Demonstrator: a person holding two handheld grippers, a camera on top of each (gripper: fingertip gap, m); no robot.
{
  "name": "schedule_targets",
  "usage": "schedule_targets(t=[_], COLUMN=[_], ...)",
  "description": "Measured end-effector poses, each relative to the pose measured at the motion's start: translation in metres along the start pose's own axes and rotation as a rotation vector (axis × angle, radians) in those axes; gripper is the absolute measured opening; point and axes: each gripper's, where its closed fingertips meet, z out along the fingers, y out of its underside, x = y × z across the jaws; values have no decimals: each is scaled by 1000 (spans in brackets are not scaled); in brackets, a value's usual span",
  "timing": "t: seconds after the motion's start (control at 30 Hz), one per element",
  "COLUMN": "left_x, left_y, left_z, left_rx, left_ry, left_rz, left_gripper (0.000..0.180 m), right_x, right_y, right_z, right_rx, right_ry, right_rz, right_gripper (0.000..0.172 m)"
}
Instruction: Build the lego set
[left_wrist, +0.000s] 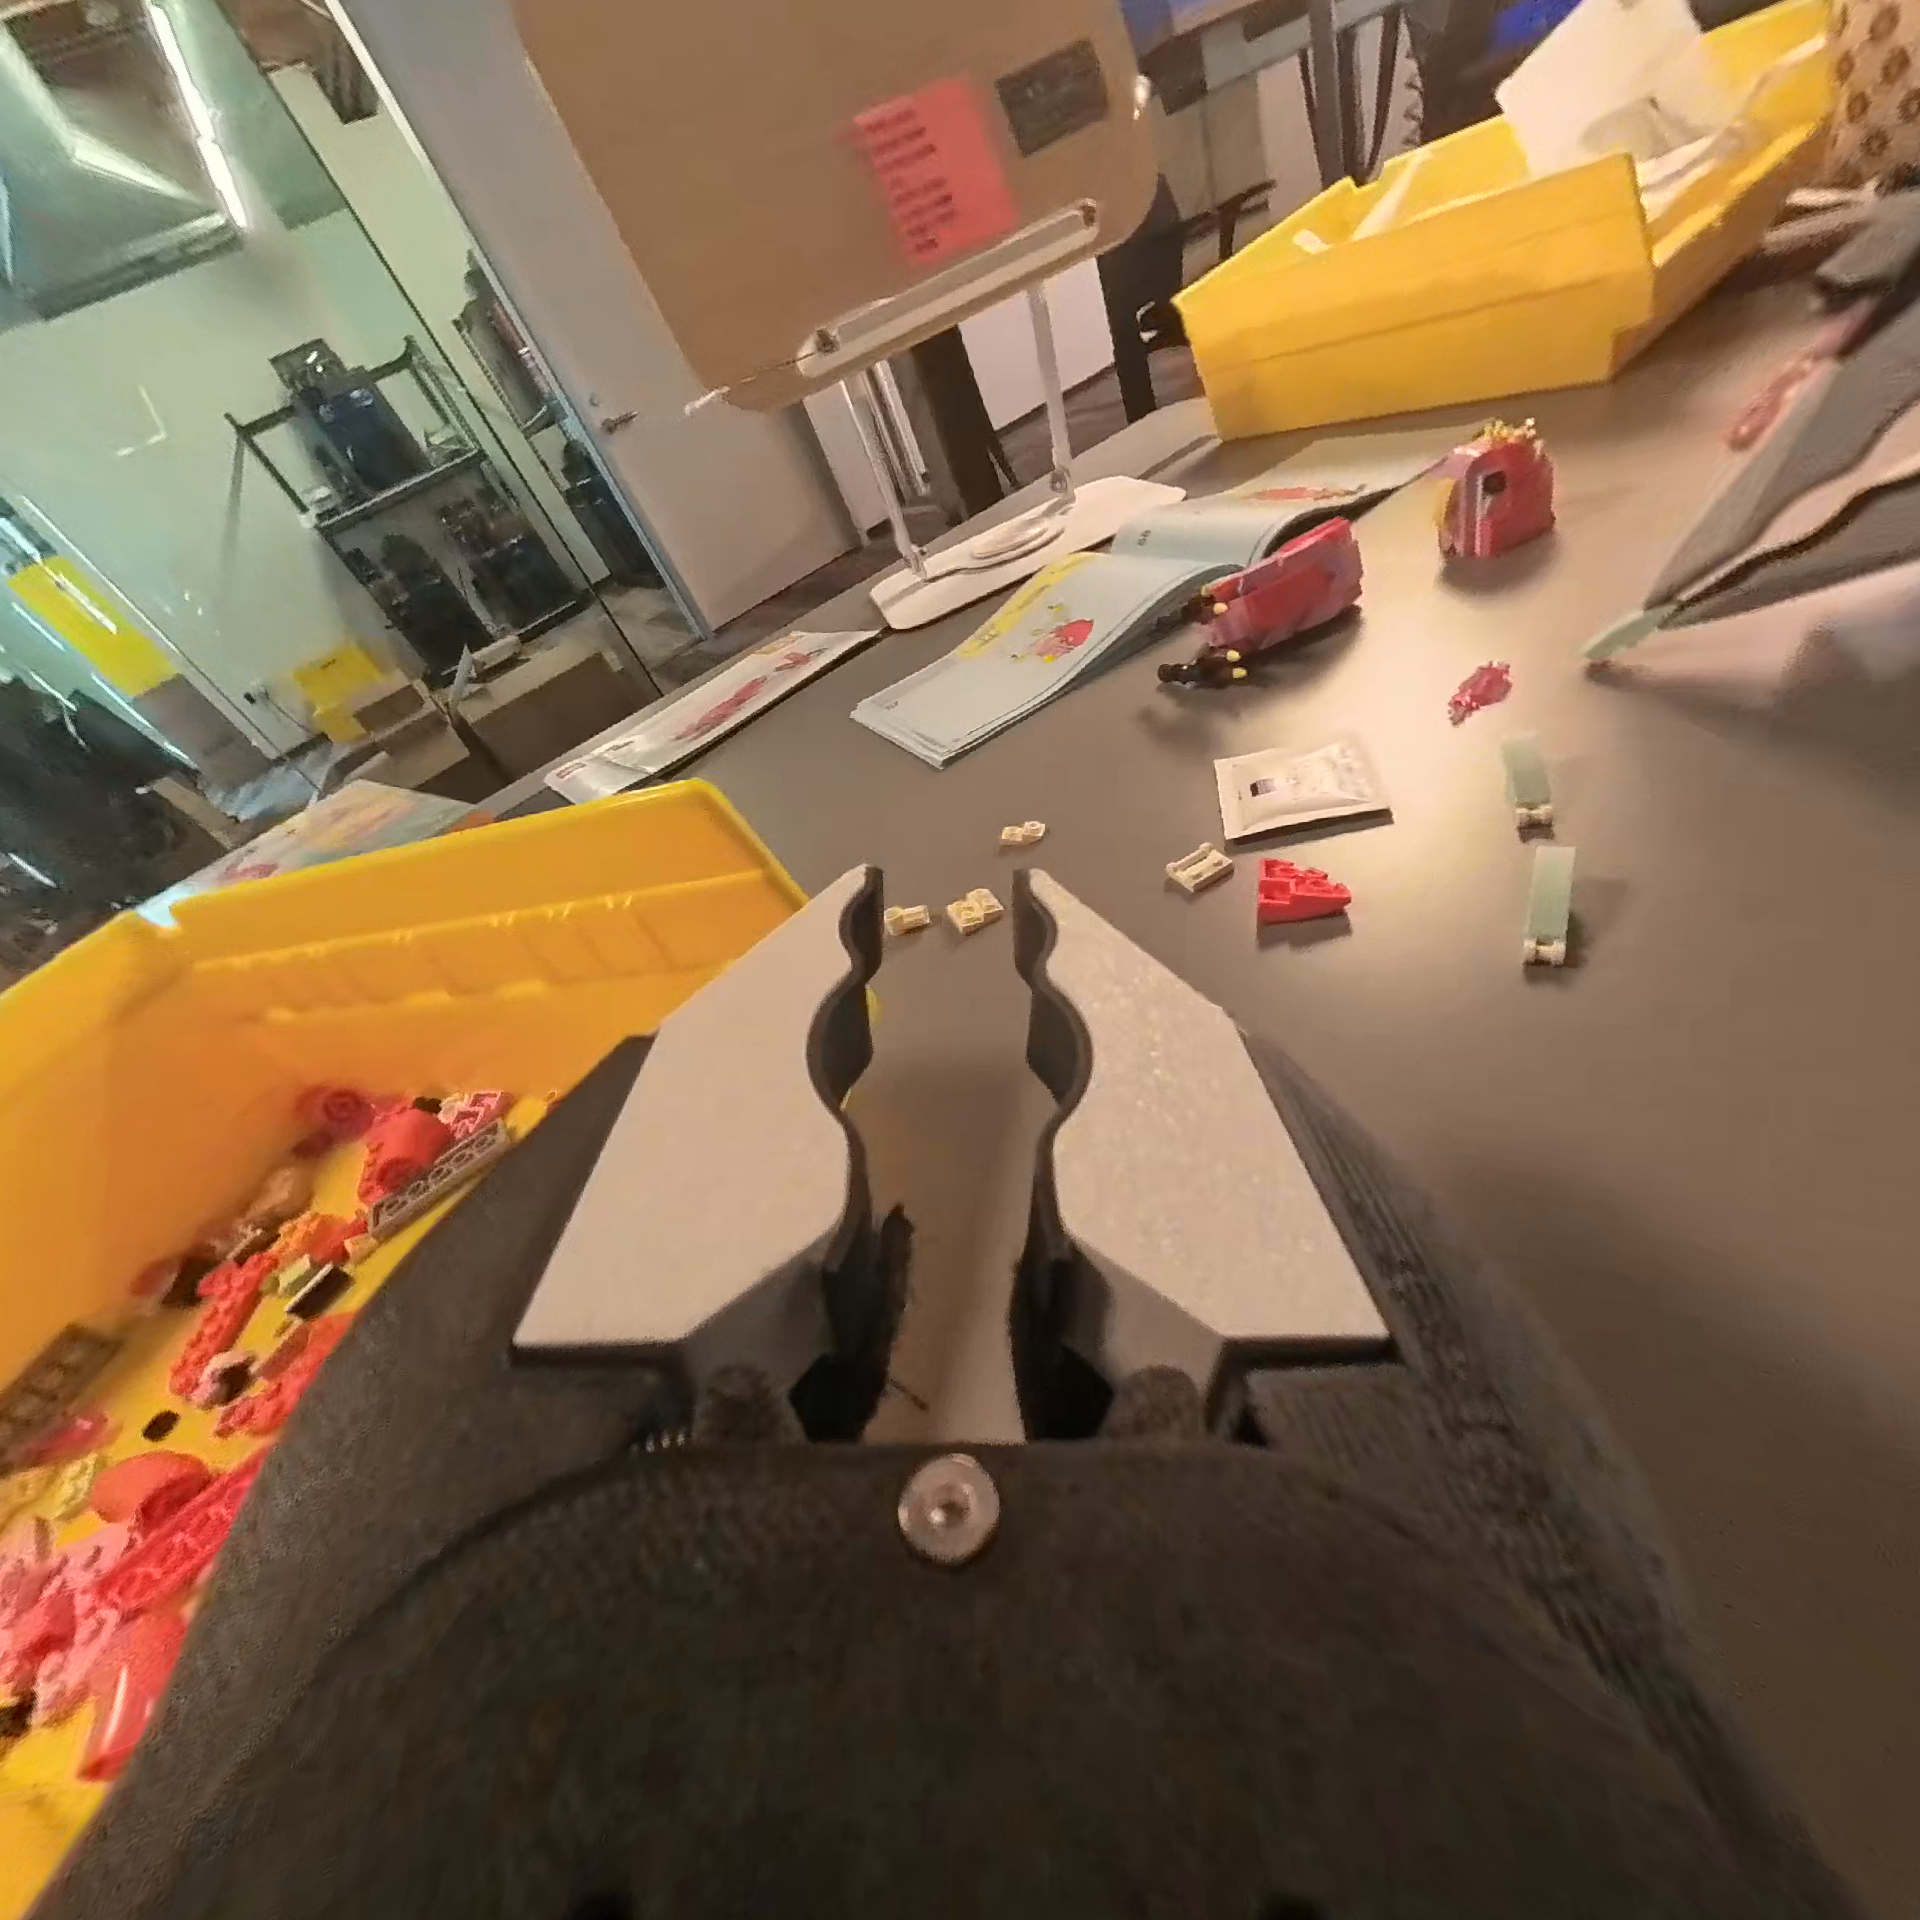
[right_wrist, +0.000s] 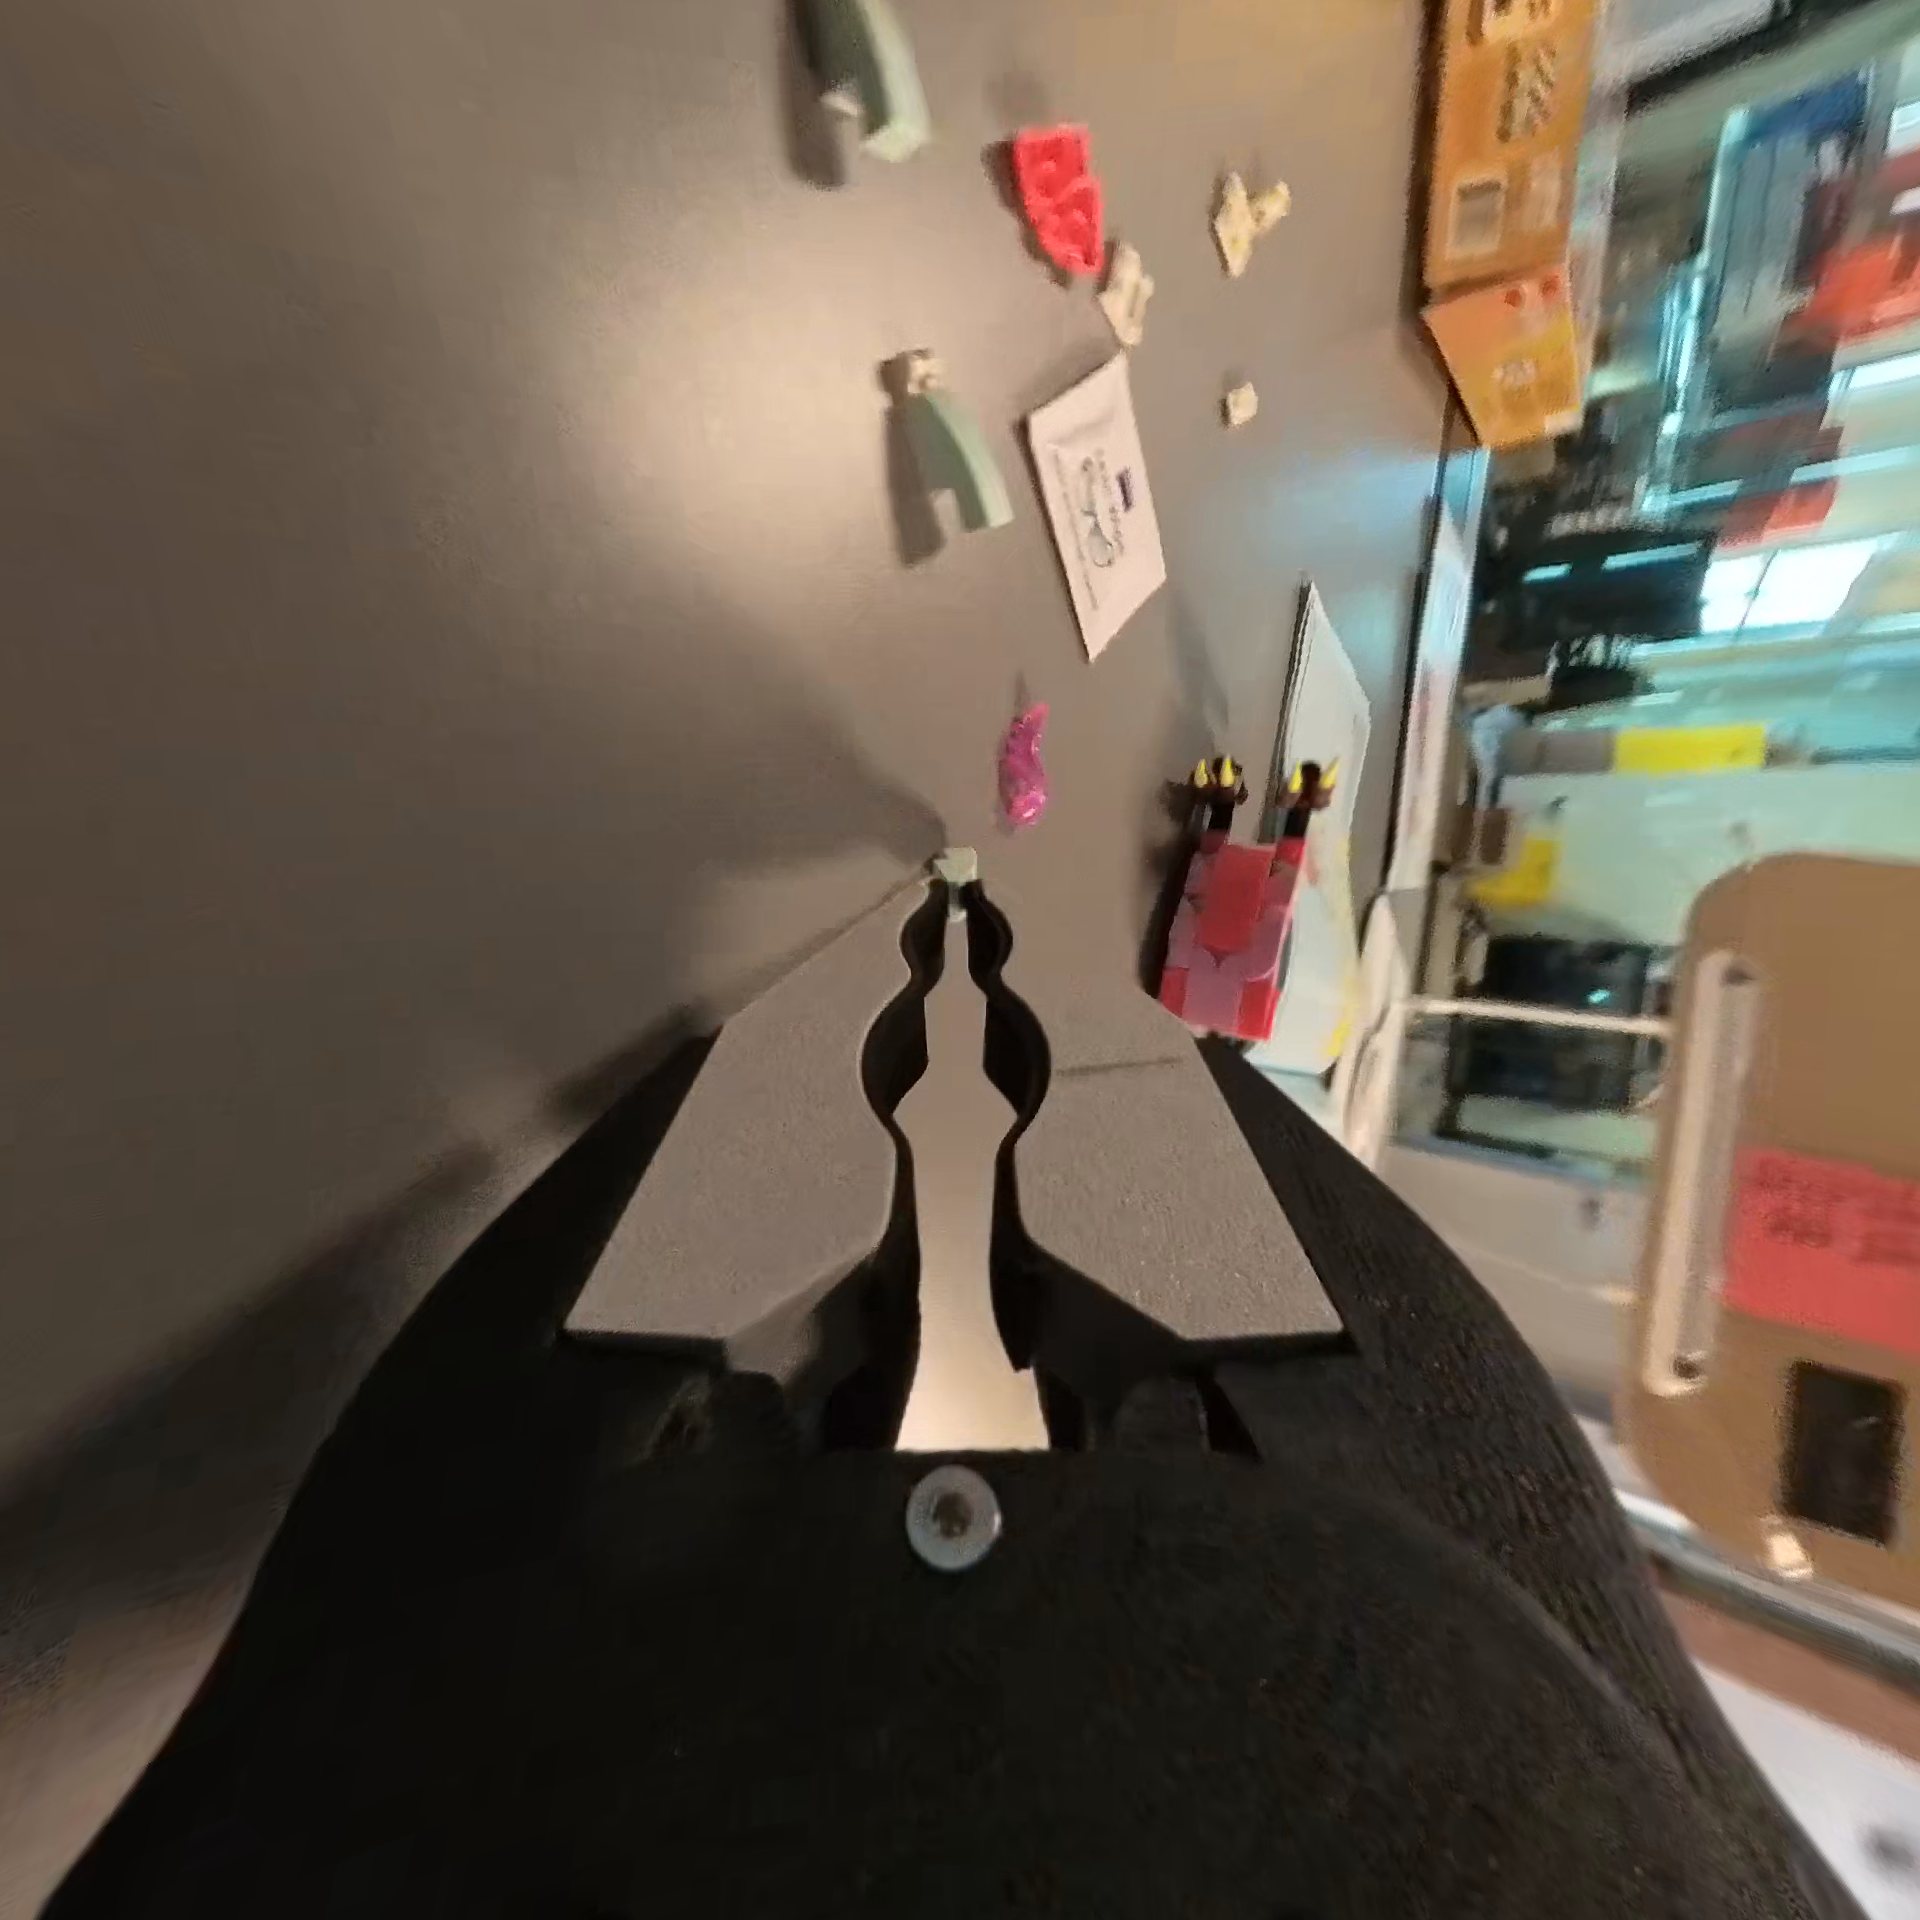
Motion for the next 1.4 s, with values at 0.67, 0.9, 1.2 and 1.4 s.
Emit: schedule_targets(t=[0.67, 0.9, 1.2, 1.4], left_x=[-29, -146, -222, -234], left_y=[-37, -55, 19, 89], left_z=[-41, -98, -20, 23], left_rx=[140, 162, -410, -764], left_ry=[-83, -365, -102, 55], left_rz=[-149, -344, -438, -587], left_gripper=[17, 31, 19, 17], right_x=[5, 94, 140, 136], right_y=[6, -12, 15, 23], right_z=[-22, -23, -13, -11], right_rx=[-30, 348, 409, 384], right_ry=[-178, 271, 733, 744], right_rz=[7, 576, 756, 776], right_gripper=[37, 31, 28, 24])
